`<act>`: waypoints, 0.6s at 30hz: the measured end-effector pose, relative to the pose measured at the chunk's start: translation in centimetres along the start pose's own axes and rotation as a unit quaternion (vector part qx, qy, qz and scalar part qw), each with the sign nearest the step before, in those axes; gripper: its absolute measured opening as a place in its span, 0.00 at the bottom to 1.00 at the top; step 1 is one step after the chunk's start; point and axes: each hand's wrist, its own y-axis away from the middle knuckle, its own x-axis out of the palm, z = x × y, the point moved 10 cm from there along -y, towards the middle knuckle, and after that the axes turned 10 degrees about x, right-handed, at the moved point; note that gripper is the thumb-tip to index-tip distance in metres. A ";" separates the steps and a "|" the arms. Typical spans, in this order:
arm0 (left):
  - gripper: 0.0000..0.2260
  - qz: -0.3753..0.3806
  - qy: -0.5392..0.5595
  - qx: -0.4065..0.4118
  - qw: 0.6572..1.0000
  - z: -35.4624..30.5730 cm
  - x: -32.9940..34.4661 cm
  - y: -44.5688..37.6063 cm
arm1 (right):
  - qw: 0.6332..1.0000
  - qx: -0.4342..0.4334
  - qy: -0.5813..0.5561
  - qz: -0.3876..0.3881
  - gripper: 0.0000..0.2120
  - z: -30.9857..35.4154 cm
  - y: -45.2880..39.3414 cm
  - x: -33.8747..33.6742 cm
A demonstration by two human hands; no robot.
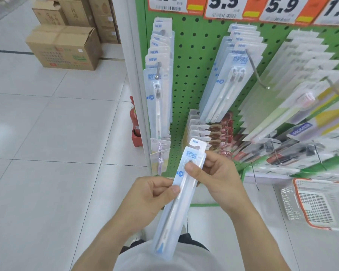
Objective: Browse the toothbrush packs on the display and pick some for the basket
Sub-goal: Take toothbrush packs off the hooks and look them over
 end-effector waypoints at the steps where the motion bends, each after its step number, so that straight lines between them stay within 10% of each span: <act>1: 0.06 0.012 0.003 -0.008 1.000 0.1 0.1 0.2 | 1.000 0.000 -0.002 -0.008 0.17 -0.1 -0.1 -0.3; 18: 0.06 0.083 -0.043 -0.082 0.992 2.8 -0.6 0.6 | 0.993 -0.010 -0.033 -0.109 0.17 -0.5 -1.4 -2.8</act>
